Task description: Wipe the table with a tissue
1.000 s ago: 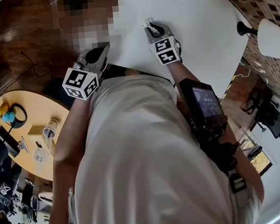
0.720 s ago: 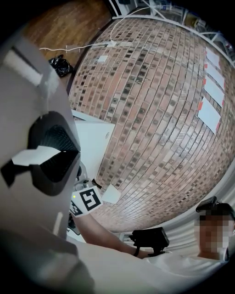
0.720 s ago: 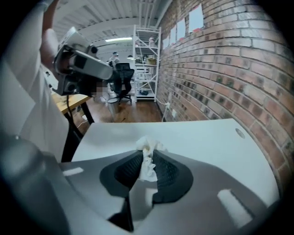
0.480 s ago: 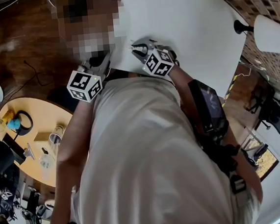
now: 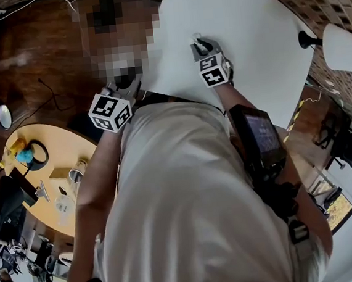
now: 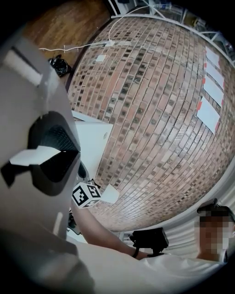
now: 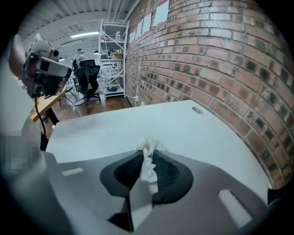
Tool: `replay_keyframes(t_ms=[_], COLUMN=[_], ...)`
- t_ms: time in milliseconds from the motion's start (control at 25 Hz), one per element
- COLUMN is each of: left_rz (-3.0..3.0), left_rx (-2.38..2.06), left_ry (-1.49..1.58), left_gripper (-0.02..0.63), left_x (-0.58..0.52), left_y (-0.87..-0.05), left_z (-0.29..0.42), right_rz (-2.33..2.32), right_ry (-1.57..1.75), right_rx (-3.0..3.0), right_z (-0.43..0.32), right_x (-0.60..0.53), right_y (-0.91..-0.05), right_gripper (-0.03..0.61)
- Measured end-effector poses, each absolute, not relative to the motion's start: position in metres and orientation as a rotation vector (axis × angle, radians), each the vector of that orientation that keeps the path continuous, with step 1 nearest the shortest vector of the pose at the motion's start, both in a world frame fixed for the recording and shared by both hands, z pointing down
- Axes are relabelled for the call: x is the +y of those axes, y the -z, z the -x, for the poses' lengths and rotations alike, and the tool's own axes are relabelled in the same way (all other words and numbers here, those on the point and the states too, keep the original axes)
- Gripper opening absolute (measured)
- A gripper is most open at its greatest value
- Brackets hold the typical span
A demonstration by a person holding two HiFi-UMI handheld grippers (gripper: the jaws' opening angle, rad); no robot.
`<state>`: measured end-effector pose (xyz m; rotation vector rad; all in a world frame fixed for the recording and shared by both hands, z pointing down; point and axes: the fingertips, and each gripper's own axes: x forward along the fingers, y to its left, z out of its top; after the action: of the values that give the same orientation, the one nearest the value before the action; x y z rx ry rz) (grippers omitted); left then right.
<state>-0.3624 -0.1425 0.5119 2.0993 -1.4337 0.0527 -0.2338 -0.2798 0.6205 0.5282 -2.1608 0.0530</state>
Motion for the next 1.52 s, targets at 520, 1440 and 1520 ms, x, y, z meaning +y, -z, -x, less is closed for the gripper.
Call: replay_keyframes(t_ms=[520,1440,1520], left_rz=[-2.212,-2.436,-2.439], left_rx=[-1.385,-1.072,-1.062], left_ry=[-0.083,-0.305,-0.317], left_gripper=[0.006,0.006,0.006], left_x=[-0.139,-0.138,-0.131], left_y=[-0.495,-0.482,-0.484], left_z=[0.325,0.044,0.031], right_rz=[0.22,-0.889,-0.913], right_ry=[0.02,-0.729,-0.749], right_rx=[-2.089,-2.61,-2.632], right_z=[0.209,-0.108,-0.118], right_x=[-0.141,-0.161,-0.151], right_y=[-0.627,-0.491,-0.487], right_gripper=[0.074,0.074,0.074])
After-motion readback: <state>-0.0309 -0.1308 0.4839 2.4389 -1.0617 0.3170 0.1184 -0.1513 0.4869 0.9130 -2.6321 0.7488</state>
